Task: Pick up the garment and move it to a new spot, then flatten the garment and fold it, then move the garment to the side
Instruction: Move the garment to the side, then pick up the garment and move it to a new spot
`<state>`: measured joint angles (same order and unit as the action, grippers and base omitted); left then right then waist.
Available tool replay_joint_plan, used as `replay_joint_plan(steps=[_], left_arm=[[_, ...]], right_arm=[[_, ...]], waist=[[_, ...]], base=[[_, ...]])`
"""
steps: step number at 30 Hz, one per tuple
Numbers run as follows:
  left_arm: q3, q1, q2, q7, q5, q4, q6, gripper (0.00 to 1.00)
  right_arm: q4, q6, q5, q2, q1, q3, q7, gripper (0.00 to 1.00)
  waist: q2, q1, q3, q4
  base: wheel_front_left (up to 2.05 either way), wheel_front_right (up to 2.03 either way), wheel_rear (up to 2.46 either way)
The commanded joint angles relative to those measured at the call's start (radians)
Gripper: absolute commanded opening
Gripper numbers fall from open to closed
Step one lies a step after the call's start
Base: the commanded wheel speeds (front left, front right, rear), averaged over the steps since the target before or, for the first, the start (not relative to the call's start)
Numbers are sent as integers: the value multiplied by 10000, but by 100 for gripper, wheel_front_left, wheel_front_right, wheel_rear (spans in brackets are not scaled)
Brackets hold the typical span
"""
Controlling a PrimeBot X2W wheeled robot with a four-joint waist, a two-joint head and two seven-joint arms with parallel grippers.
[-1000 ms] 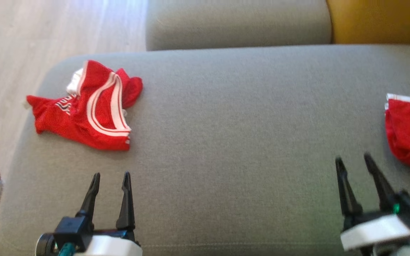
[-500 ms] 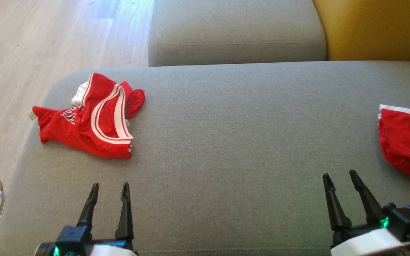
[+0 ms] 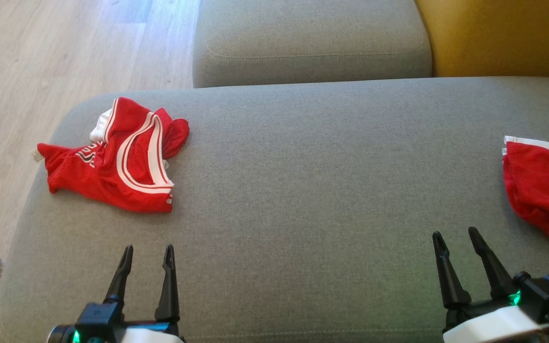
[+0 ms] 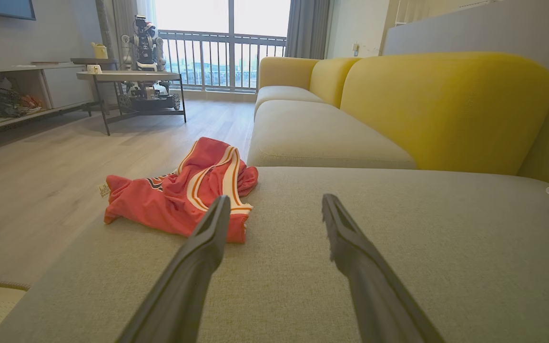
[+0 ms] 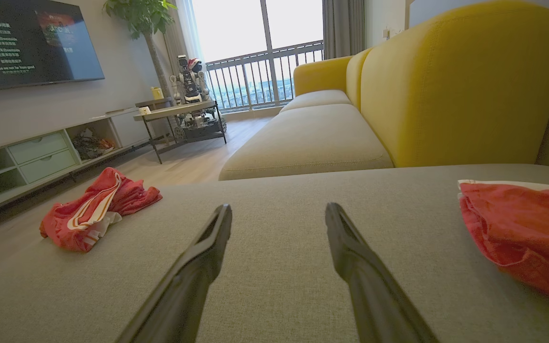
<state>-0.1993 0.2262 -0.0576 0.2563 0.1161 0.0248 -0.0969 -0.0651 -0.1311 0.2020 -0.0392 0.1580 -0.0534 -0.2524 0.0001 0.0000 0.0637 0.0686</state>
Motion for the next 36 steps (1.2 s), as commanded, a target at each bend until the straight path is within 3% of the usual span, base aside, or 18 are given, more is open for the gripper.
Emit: replay_joint_plan(steps=[1,9,17,29,36], left_arm=[[293,-393,73,55,-39,299,-65,100],[239,-394,73,55,-30,281,-45,100],[211,-381,74,55,-65,298,-71,100],[198,-200,74,55,-108,340,-1,100],[222,-54,74,55,-40,400,-16,100]], right_arm=[[348,4,-71,-110,-283,213,-93,100],[342,4,-129,-110,-255,182,-93,100],[356,4,-144,-110,-214,286,-93,100],[300,4,-43,-110,-3,400,-93,100],[233,4,-45,-110,60,465,-93,100]], waist=[[-1,0,-12,26],[-1,0,-43,233],[-1,0,-23,914],[-1,0,13,3011],[-1,0,-13,3864]], base=[[0,0,0],[0,0,0],[0,0,0],[0,0,0],[0,0,0]])
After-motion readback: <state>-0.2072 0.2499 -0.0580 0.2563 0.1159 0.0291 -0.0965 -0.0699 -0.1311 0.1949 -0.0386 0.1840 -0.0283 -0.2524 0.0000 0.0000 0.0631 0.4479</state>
